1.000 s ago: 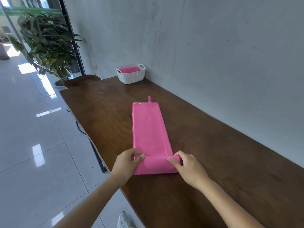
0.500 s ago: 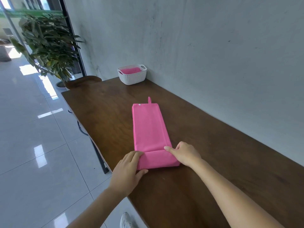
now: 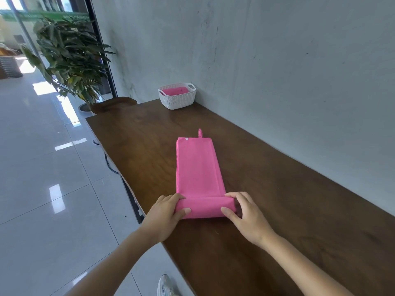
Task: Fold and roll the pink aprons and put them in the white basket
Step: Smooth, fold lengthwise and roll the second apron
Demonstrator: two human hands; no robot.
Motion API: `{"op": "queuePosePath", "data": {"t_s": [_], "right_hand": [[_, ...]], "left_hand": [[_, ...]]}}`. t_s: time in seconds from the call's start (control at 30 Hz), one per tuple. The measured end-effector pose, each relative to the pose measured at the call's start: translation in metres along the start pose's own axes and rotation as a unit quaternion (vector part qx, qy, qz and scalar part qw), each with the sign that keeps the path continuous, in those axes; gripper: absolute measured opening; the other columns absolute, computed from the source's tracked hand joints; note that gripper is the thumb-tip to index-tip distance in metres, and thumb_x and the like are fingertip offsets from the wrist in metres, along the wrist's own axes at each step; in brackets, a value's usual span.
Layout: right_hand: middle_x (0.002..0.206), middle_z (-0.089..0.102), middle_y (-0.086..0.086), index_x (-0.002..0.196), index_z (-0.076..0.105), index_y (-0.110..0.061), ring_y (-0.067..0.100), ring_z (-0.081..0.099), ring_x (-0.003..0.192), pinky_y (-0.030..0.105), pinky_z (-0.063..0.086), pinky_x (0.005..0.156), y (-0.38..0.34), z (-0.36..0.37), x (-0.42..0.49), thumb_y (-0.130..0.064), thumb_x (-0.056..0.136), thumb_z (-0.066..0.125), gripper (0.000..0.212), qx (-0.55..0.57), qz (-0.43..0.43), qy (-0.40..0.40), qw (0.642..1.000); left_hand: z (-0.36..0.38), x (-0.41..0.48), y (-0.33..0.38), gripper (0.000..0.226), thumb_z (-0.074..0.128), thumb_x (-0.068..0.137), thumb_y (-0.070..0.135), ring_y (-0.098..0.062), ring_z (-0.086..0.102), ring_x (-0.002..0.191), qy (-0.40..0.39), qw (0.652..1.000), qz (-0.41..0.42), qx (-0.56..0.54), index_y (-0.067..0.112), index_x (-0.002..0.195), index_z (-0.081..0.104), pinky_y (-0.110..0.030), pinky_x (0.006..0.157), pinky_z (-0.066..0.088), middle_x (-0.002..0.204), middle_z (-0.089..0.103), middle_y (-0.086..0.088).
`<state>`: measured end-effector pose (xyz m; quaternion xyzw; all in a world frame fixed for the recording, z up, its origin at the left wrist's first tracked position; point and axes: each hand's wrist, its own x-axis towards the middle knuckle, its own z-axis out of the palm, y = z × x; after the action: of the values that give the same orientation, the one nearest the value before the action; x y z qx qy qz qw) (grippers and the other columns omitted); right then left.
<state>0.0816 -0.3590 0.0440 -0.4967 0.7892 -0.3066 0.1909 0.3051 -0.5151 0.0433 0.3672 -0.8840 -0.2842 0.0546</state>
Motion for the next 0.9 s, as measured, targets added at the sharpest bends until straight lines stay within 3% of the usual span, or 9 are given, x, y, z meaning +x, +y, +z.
{"op": "queuePosePath", "data": {"t_s": [0.07, 0.2, 0.3, 0.4, 0.5, 0.6, 0.73, 0.9], "right_hand": [[0.134, 0.044, -0.019, 0.134, 0.049, -0.035, -0.002, 0.051, 0.113, 0.010, 0.044, 0.075, 0.002, 0.004, -0.002, -0.067, 0.091, 0.050, 0.054, 0.002, 0.007, 0.011, 1.000], [0.128, 0.052, -0.014, 0.126, 0.055, -0.034, 0.001, 0.053, 0.108, 0.009, 0.040, 0.070, 0.000, 0.009, -0.001, -0.074, 0.090, 0.041, 0.056, 0.028, 0.066, -0.001, 0.997], [0.124, 0.057, -0.009, 0.123, 0.058, -0.030, 0.006, 0.055, 0.106, 0.013, 0.041, 0.071, -0.001, 0.007, 0.008, -0.076, 0.090, 0.037, 0.060, 0.032, 0.091, -0.017, 0.995], [0.118, 0.062, -0.006, 0.118, 0.059, -0.026, 0.011, 0.059, 0.103, 0.022, 0.046, 0.073, -0.004, 0.005, 0.018, -0.081, 0.087, 0.034, 0.068, 0.036, 0.107, -0.036, 0.993], [0.106, 0.065, -0.007, 0.113, 0.056, -0.024, 0.011, 0.063, 0.092, 0.026, 0.048, 0.069, -0.007, 0.002, 0.026, -0.083, 0.086, 0.033, 0.068, 0.023, 0.134, -0.055, 0.989], [0.101, 0.064, -0.004, 0.107, 0.052, -0.023, 0.015, 0.065, 0.083, 0.028, 0.047, 0.063, -0.010, 0.001, 0.035, -0.082, 0.088, 0.036, 0.064, 0.015, 0.171, -0.060, 0.983], [0.092, 0.067, 0.001, 0.102, 0.052, -0.020, 0.017, 0.065, 0.063, 0.030, 0.053, 0.059, -0.016, -0.002, 0.048, -0.080, 0.089, 0.036, 0.064, -0.006, 0.219, -0.063, 0.974], [0.096, 0.069, 0.005, 0.114, 0.052, -0.016, 0.016, 0.070, 0.060, 0.027, 0.056, 0.053, -0.021, -0.009, 0.063, -0.080, 0.090, 0.036, 0.070, -0.045, 0.242, -0.088, 0.965]], "left_hand": [[-0.001, 0.003, -0.004, 0.062, 0.039, 0.093, 0.072, -0.012, 0.051, 0.115, -0.028, 0.998, -0.025, -0.050, 0.030, 0.139, 0.048, -0.034, 0.103, 0.049, 0.118, 0.054, 0.014], [0.001, 0.009, -0.008, 0.087, 0.040, 0.074, 0.092, -0.013, 0.067, 0.099, -0.047, 0.976, -0.091, -0.193, 0.025, 0.125, 0.061, -0.037, 0.089, 0.060, 0.108, 0.068, 0.010], [0.001, 0.012, 0.000, 0.067, 0.043, 0.081, 0.081, -0.012, 0.069, 0.092, -0.013, 0.977, -0.114, -0.180, 0.029, 0.119, 0.064, -0.039, 0.085, 0.061, 0.102, 0.070, 0.012], [0.006, 0.013, 0.007, 0.056, 0.045, 0.088, 0.076, -0.012, 0.067, 0.088, 0.080, 0.982, -0.128, -0.112, 0.031, 0.116, 0.065, -0.040, 0.082, 0.061, 0.099, 0.069, 0.013], [0.016, 0.010, 0.012, 0.055, 0.046, 0.091, 0.071, -0.013, 0.061, 0.101, 0.168, 0.976, -0.128, -0.046, 0.031, 0.123, 0.064, -0.042, 0.091, 0.058, 0.113, 0.066, 0.010], [0.019, 0.008, 0.013, 0.047, 0.053, 0.094, 0.059, -0.012, 0.055, 0.112, 0.229, 0.970, -0.066, -0.050, 0.029, 0.129, 0.063, -0.042, 0.099, 0.054, 0.128, 0.058, 0.008], [0.023, 0.005, 0.008, 0.042, 0.062, 0.096, 0.046, -0.012, 0.051, 0.123, 0.213, 0.975, 0.065, 0.002, 0.027, 0.135, 0.059, -0.034, 0.104, 0.050, 0.137, 0.054, 0.009], [0.025, 0.013, -0.001, 0.074, 0.071, 0.088, 0.052, -0.019, 0.038, 0.140, 0.152, 0.982, 0.075, 0.082, 0.030, 0.152, 0.040, -0.040, 0.117, 0.034, 0.154, 0.040, 0.008]]}}
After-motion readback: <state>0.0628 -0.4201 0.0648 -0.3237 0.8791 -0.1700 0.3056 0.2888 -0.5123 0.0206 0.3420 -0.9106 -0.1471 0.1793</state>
